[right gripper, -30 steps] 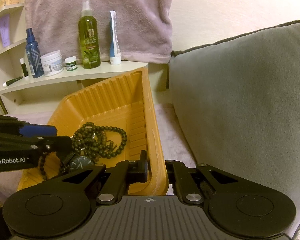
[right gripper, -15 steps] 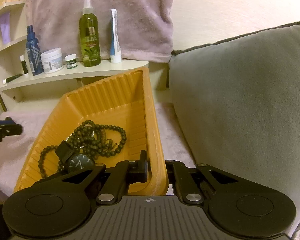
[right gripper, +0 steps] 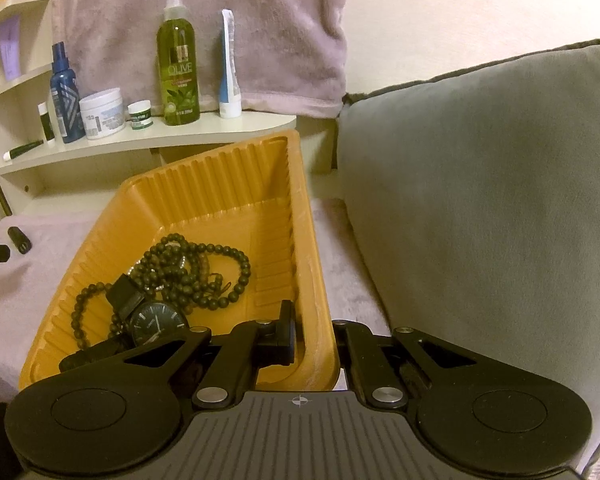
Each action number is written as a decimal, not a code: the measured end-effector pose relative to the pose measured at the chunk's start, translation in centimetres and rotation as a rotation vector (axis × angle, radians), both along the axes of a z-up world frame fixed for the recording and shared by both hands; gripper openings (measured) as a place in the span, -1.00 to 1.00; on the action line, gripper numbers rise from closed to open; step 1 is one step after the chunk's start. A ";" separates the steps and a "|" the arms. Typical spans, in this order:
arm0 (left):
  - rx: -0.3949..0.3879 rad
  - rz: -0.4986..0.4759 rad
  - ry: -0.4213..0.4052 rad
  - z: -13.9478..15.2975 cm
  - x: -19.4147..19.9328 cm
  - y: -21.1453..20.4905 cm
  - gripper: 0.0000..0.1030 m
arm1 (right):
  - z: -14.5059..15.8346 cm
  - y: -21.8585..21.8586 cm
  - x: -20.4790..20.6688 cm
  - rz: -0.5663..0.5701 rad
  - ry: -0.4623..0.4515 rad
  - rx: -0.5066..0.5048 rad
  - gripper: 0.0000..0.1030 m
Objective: Organize jewelry
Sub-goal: 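Grasp the black cylindrical case on the towel with the left tool, then drop the black case into the tray with the left tool while the right tool lowers the tray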
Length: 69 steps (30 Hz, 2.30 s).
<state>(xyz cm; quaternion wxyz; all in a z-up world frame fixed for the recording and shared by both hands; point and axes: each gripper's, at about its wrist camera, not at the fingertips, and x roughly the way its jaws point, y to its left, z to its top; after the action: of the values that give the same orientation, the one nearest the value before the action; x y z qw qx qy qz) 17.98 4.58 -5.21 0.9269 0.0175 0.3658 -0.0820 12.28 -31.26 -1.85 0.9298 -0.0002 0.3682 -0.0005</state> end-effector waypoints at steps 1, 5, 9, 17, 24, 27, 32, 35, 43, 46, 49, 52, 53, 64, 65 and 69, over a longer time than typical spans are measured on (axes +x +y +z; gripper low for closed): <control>0.000 0.001 -0.001 -0.1 0.1 0.3 0.67 | 0.0 0.0 0.0 0.001 0.001 0.001 -0.89; 0.009 0.004 0.003 -0.7 0.6 1.1 0.75 | 0.0 0.0 0.1 0.005 0.004 0.001 -0.89; 0.016 0.004 0.007 -1.3 1.1 2.1 0.78 | 0.0 -0.1 0.1 0.009 0.005 0.000 -0.89; 0.036 0.003 0.018 -2.6 2.0 3.7 0.84 | -0.2 -0.2 0.1 0.008 0.010 0.011 -0.89; 0.042 -0.041 -0.001 -3.8 3.5 4.2 0.85 | -0.4 -0.5 0.3 0.004 0.020 0.019 -0.88; 0.047 -0.062 -0.010 -4.3 4.5 4.2 0.85 | -0.4 -0.5 0.4 0.006 0.021 0.019 -0.88; 0.033 -0.086 -0.003 -4.9 6.1 4.6 0.84 | -0.5 -0.6 0.6 0.004 0.023 0.023 -0.88; 0.044 -0.104 0.005 -5.3 6.8 4.6 0.79 | -0.7 -0.8 0.7 -0.002 0.030 0.035 -0.88; 0.041 -0.137 0.013 -5.4 7.5 4.5 0.48 | -1.0 -1.1 0.9 -0.009 0.035 0.048 -0.86; 0.054 -0.133 0.019 -5.1 7.2 4.3 0.47 | -1.1 -1.3 0.9 -0.014 0.033 0.056 -0.86; 0.049 -0.117 0.027 -4.7 6.6 4.0 0.47 | -1.3 -1.7 0.8 -0.028 0.035 0.082 -0.86; 0.026 -0.103 0.026 -3.9 5.5 3.8 0.47 | -1.6 -2.0 0.8 -0.040 0.039 0.104 -0.86; 0.019 -0.100 0.021 -3.5 5.0 3.6 0.47 | -1.7 -2.1 0.8 -0.044 0.039 0.111 -0.85; -0.104 -0.111 -0.018 1.3 1.3 0.0 0.47 | -3.4 -3.1 1.3 -0.061 0.028 0.169 -0.78; -0.115 -0.117 -0.020 1.8 1.0 -0.6 0.47 | -3.4 -3.2 1.3 -0.060 0.027 0.172 -0.77; -0.150 -0.142 -0.027 3.2 -0.1 -2.7 0.47 | -3.4 -3.4 1.0 -0.059 0.018 0.190 -0.77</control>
<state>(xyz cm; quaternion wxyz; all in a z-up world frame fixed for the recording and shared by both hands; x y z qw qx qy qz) 17.86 1.84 -2.00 0.9223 -0.0250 0.3440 -0.1746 13.33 -34.64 -5.28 0.9217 0.0989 0.3749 0.0072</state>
